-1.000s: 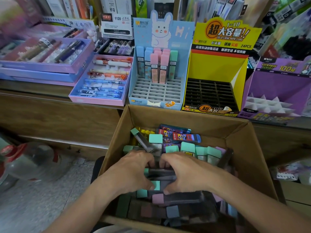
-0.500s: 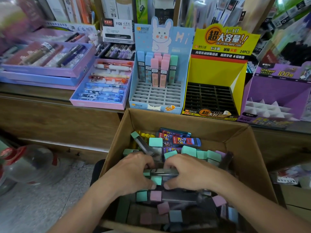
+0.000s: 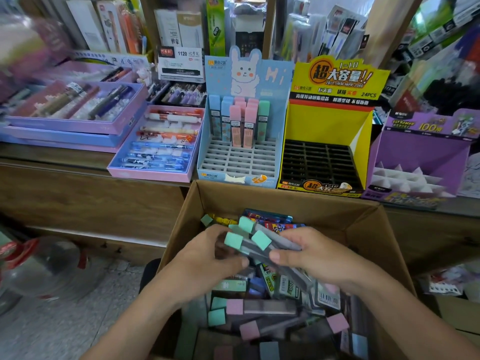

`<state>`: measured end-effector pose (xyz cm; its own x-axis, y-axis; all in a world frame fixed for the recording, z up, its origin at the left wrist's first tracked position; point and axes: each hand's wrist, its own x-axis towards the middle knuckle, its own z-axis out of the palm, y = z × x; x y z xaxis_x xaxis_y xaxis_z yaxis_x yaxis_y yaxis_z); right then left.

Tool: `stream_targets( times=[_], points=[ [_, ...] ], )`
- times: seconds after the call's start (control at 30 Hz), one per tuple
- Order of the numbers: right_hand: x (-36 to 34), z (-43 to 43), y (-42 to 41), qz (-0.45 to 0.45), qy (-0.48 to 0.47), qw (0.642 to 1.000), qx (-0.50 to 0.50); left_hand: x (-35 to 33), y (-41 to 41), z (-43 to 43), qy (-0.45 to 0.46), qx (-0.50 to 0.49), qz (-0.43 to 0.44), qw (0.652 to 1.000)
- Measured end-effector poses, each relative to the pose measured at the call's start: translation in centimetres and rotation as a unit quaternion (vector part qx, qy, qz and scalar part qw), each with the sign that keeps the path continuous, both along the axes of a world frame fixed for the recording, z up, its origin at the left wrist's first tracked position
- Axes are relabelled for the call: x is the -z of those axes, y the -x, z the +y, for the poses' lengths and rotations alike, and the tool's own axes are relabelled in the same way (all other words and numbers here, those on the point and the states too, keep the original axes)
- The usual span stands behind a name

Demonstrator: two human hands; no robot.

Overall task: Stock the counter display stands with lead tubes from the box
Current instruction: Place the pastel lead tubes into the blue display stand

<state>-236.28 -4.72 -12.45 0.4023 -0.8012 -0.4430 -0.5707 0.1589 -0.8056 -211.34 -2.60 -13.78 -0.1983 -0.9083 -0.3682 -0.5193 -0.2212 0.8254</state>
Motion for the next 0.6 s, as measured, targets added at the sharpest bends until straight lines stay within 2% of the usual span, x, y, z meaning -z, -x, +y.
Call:
stream_targets(
  times=[0.1, 0.17, 0.3, 0.4, 0.6],
  points=[
    [0.0, 0.3, -0.4, -0.110, -0.021, 0.992, 0.062, -0.4, 0.5, -0.1, -0.039, -0.051, 0.143, 0.988],
    [0.0, 0.3, -1.1, -0.170, -0.021, 0.981, 0.089, -1.0, 1.1, -0.1, -0.079, -0.039, 0.219, 0.972],
    [-0.4, 0.8, -2.8, -0.218, 0.008, 0.972, 0.089, -2.1, 2.8, -0.4, -0.135, -0.059, 0.327, 0.934],
    [-0.4, 1.0, -3.8, -0.216, 0.052, 0.970, 0.094, -2.5, 3.6, -0.8, -0.149, -0.109, 0.375, 0.908],
    [-0.5, 1.1, -4.1, -0.202, 0.072, 0.971, 0.107, -2.3, 3.9, -1.2, -0.121, -0.146, 0.384, 0.904]
  ],
)
